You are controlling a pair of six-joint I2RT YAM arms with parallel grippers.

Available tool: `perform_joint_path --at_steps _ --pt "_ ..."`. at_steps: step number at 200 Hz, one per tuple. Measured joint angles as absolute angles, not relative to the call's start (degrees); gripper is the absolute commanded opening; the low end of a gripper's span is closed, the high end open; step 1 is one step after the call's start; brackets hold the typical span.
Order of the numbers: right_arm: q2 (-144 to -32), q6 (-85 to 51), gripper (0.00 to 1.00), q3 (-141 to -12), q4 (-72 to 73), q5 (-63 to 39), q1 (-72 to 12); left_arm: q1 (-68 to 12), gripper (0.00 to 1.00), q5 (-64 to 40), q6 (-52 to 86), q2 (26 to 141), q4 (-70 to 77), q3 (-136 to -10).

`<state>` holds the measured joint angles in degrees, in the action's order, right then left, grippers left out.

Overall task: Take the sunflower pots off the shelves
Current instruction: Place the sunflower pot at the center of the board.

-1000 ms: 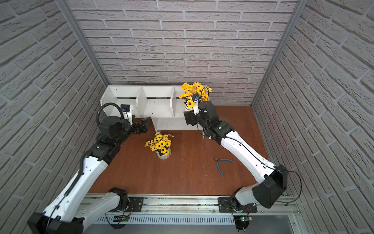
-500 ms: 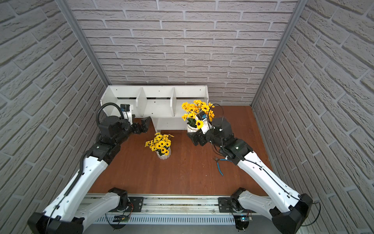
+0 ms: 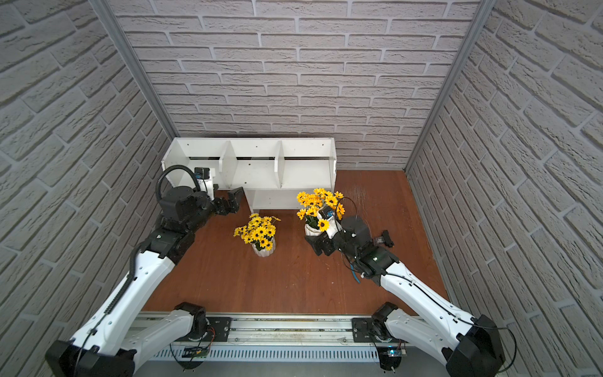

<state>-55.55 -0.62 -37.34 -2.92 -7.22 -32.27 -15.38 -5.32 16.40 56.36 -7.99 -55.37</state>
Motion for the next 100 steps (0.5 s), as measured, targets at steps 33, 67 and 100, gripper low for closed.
perform_joint_path --at_steps 33,67,100 --pt "-56.9 -1.8 0.49 -31.7 5.6 -5.7 -32.8 -15.4 0.98 -5.4 16.6 56.4 -7.6 -55.0" --pt "-62.7 -2.9 0.49 -28.4 12.8 -4.6 -33.5 -15.4 0.98 -5.4 16.6 56.4 -7.5 -54.8" --pt "-68.7 -3.6 0.5 -26.7 18.8 -3.9 -34.8 -15.4 0.98 -5.5 16.6 56.4 -7.3 -54.8"
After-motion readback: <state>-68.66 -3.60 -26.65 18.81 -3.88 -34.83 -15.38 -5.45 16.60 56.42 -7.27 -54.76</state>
